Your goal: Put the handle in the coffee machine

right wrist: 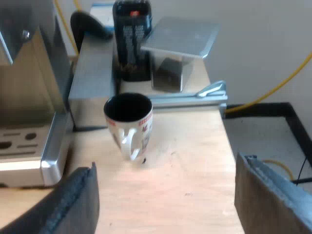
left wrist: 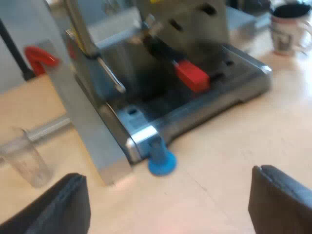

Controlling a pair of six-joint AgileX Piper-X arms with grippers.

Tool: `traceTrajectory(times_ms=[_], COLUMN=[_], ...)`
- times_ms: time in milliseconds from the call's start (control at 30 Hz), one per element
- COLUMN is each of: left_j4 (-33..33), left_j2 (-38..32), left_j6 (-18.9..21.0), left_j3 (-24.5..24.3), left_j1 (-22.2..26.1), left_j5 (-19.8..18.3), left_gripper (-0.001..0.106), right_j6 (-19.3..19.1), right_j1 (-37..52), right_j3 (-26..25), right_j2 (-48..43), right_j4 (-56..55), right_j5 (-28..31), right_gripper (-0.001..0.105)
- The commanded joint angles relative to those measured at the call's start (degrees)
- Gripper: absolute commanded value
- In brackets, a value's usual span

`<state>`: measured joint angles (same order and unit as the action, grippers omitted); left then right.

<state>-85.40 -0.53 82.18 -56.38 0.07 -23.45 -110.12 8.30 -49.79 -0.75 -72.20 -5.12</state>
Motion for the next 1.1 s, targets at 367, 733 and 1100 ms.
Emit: traceTrajectory(times_ms=[367, 733, 1100], left_j4=[3.16, 27.92, 27.74], left_j2=[-3.99, -1.71, -1.16], left_j6=[12.67, 12.21, 10.17], left_j3=[2.81, 11.01, 22.84], left_j1=[-0.07, -0.07, -0.07], left_j5=[-0.65, 10.86, 11.33], left_gripper=[0.07, 0.07, 0.07], right_j6=[-2.53, -0.14, 1.05], right_j1=[0.0, 0.0, 0.0], right_j3=[0.97, 8.95, 17.67], right_j2=[-2.34, -2.34, -2.22], right_j4=[5.96, 14.97, 14.11], right_j5=[-4.22, -6.76, -6.74], right_gripper=[0.062, 0.062, 0.062])
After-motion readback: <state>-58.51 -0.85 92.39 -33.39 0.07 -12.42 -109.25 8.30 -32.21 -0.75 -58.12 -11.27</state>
